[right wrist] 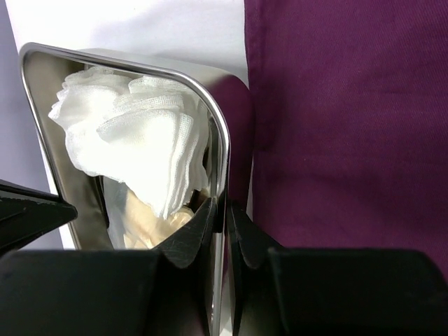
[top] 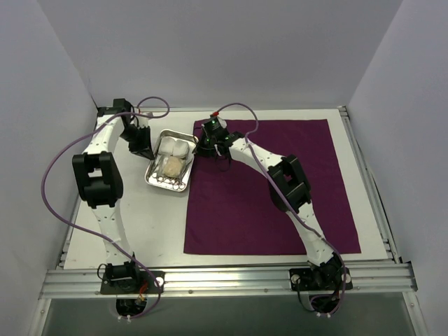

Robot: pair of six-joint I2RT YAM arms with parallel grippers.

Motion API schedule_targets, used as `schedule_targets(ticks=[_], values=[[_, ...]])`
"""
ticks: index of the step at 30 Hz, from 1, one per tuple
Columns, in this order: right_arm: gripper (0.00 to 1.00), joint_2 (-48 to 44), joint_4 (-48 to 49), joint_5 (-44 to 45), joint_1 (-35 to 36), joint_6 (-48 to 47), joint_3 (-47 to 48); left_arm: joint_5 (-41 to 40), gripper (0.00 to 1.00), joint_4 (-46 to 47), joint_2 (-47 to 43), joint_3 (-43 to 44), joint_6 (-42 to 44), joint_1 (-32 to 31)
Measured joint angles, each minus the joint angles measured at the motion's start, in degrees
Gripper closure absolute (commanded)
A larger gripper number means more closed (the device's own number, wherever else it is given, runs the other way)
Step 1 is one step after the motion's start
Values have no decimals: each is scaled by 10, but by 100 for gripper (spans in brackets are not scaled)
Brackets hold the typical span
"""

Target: Prepare the surgical pack

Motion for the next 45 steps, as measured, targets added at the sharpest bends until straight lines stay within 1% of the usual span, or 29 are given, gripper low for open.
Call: schedule_targets(ticks=[10, 19, 23, 26, 27, 30, 33, 36, 39, 42, 45], values=[[100, -2, 0, -1, -1, 16, -3, 0, 98, -18, 19, 29, 0, -1], [100, -80, 17, -4, -3, 49, -131, 15, 98, -33, 72, 63, 1, -20], [100, -100, 15, -4, -3, 55, -159, 22, 98, -39, 84, 73, 4, -27], [87, -101, 15, -6, -5, 51, -159, 22, 98, -43, 94, 94, 12, -30], [80, -101, 12, -11, -5, 43, -158, 22, 98, -43, 98, 100, 16, -31], [71, -101, -27, -27, -5, 6, -140, 23, 98, -37, 108, 112, 30, -39], [66, -109, -65, -35, -9, -36, -122, 26, 98, -34, 118, 121, 41, -45], [64, -131, -97, -45, -18, -77, -120, 30, 98, -35, 124, 135, 57, -49], [63, -147, -122, -59, -42, -127, -109, 33, 98, -37, 129, 148, 76, -50], [63, -144, -140, -71, -74, -188, -71, 35, 98, -43, 136, 164, 98, -50], [62, -124, -151, -67, -103, -266, -6, 35, 98, -45, 145, 181, 126, -51]])
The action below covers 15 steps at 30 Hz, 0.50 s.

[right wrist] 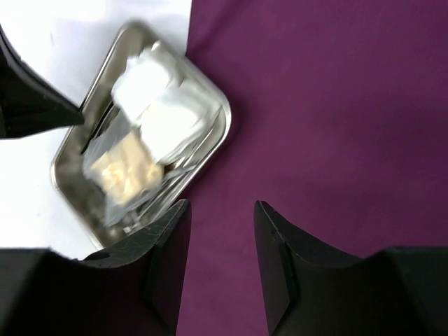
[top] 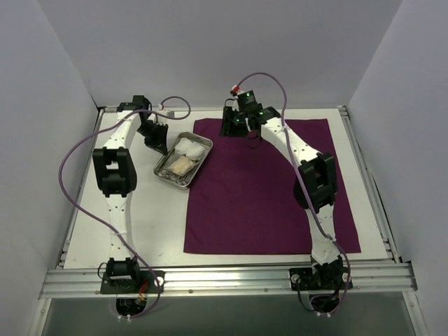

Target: Prepare the surgical pack

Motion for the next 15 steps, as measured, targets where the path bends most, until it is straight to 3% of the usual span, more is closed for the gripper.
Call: schedule_targets(ticks=[8, 9, 15], values=[[56, 78, 34, -23, -17, -113, 74, 22, 98, -23, 11, 35, 91, -12], [50, 89, 41, -29, -17, -116, 76, 26, 98, -29, 12, 43, 103, -14], [54, 143, 92, -59, -16, -106, 75, 46, 98, -62, 32, 90, 161, -34]])
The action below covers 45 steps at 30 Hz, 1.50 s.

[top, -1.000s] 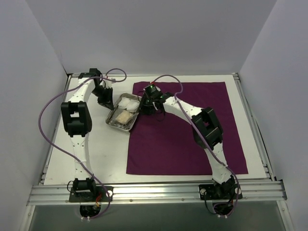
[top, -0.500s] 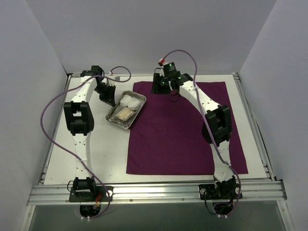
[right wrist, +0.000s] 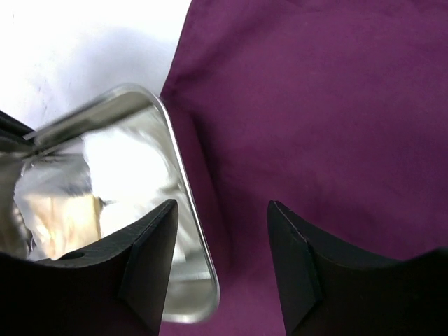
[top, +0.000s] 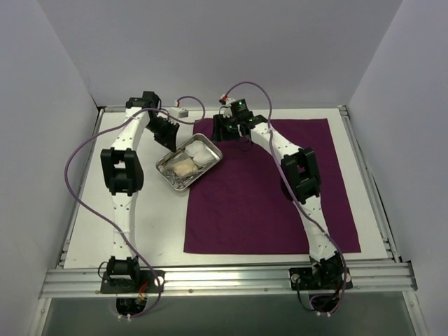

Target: Prepare the surgical pack

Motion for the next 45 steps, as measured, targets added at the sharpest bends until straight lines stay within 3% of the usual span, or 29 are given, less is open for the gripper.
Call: schedule_targets(ticks=[9, 13, 17, 18, 21, 27, 34, 45], values=[[73, 14, 35, -27, 0, 16, -14, 5, 97, -14, 18, 5, 15, -34], [75, 14, 36, -22, 0, 17, -35, 5, 93, -15, 18, 10, 15, -38], [75, 14, 37, -16, 2, 19, -38, 4, 83, -15, 18, 10, 13, -39], [75, 14, 36, -14, 3, 19, -38, 3, 77, -15, 18, 10, 13, -39], [84, 14, 36, -10, 5, 19, -38, -3, 64, -15, 18, 11, 5, -39], [100, 10, 44, 4, 11, 22, -47, -31, 52, -9, 16, 32, -55, -33], [100, -60, 81, 54, 7, 67, -161, -77, 48, -4, -27, 32, -123, -21], [100, -245, 121, 162, -23, 141, -428, -97, 47, 19, -67, 33, -195, -20]])
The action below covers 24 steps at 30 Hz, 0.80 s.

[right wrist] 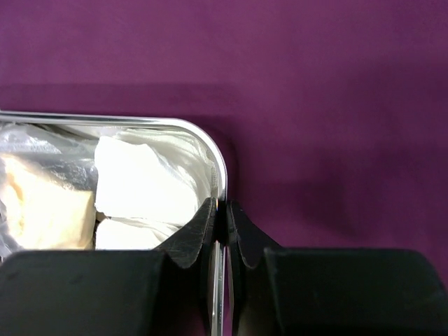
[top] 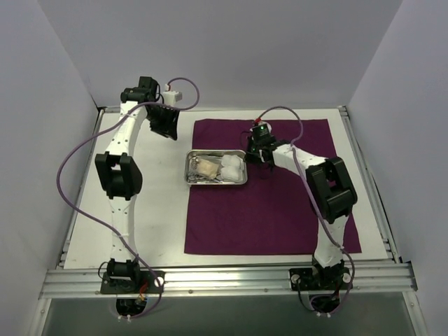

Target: Prepare the surgical pack

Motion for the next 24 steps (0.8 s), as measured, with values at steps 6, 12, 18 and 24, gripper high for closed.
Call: schedule_targets(ticks=[6, 12, 18, 24], values=[[100, -115, 6, 37, -24, 61, -150, -7, 43, 30, 5, -1, -48, -4], [100, -261, -19, 78, -62, 118, -293, -8, 29, 76, 26, -22, -87, -15], [100, -384, -50, 100, -80, 163, -385, -23, 28, 113, 67, -19, -104, -37], [100, -425, -64, 102, -86, 203, -438, -71, 27, 135, 111, -3, -110, -67]])
